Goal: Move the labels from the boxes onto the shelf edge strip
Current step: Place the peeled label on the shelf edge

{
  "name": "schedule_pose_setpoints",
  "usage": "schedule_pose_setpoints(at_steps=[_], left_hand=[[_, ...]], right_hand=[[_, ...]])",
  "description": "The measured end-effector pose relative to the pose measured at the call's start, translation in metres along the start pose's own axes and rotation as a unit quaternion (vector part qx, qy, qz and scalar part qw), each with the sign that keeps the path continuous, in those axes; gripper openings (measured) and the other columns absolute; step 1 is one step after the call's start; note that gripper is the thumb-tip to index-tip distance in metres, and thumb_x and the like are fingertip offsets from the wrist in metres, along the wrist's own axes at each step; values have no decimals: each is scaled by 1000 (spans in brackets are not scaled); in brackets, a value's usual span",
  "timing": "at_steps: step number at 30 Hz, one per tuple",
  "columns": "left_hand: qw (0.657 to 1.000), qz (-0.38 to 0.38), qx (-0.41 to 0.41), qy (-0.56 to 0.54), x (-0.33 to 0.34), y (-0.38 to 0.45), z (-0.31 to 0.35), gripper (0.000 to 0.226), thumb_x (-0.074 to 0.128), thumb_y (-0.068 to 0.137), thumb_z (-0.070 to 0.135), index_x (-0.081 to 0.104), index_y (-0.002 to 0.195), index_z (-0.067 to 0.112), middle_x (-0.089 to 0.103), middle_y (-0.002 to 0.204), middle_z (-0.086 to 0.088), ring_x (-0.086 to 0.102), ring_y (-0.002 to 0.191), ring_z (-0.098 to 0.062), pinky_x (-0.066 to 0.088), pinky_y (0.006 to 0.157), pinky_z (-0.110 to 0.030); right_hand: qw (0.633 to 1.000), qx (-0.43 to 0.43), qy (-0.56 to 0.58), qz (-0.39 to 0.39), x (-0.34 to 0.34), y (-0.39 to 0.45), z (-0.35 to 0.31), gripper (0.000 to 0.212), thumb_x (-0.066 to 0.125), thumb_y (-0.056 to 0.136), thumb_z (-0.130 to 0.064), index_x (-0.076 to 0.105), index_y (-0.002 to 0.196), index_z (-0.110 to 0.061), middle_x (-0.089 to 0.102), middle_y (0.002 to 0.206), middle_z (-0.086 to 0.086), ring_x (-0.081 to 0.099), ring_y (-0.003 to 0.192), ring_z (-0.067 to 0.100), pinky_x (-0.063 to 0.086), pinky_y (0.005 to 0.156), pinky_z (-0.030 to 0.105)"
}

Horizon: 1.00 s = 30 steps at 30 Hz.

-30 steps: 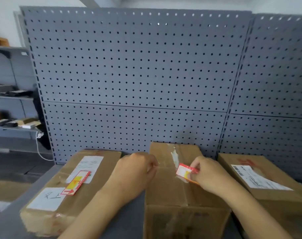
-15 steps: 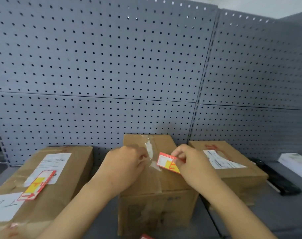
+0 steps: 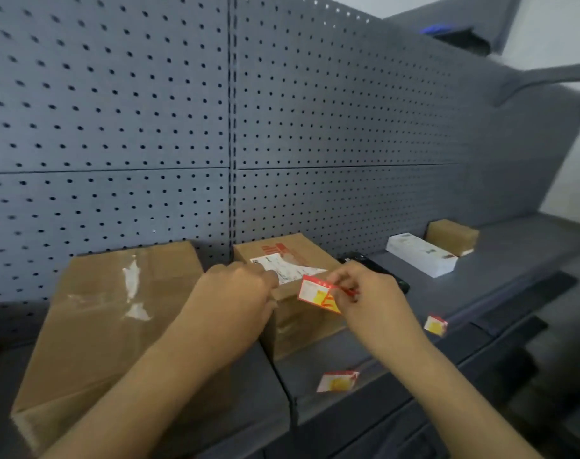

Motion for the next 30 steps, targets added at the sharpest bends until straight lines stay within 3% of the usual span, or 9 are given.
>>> schedule_pose_setpoints(at_steps=[4,12,16,21,30], left_hand=[[998,-22,56,-31,23,31,72,32,42,96,40,49,125,28,56,126,1,53,110,-19,46,93,-34],[989,-41,127,-60,82,89,227,30,47,95,36,51,122,23,58,119,1,54,110,-21,42,87,-33],[985,-24,130,-113,97,117,286,19,63,85,30,65,98,16,68,95,-6,64,90,-30,49,73,-38],[983,-25,138,-117,129,153,337,26,59,88,31,64,109,17,67,105,-4,61,99,-27,45,82,-34],[989,-32,117,-90,196,257,376,22,54,90,36,63,104,21,66,104,0,62,95,-23,43,74,-31]], right_hand=[[999,41,-30,18,-37,-11,63,14,59,89,-14,61,96,-26,68,91,-4,64,84,17,56,75,41],[989,109,-101,13,-114,-35,197,13,53,89,-15,60,97,-22,69,94,6,64,85,26,54,72,43],[985,133,-111,22,-148,-41,255,11,53,88,-16,59,95,-22,68,93,6,63,84,26,54,72,42],[981,158,-109,32,-174,-35,323,12,52,89,-14,59,95,-23,69,94,3,63,84,22,54,72,41],[984,152,-94,6,-174,46,413,11,53,88,-12,58,91,-22,68,92,5,64,80,24,56,70,42]])
Point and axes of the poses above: each hand's wrist, its own y-axis towards the middle knuckle, its own x-axis out of the palm, z = x × y, the point moved 7 cm from there along y, towards the middle knuckle
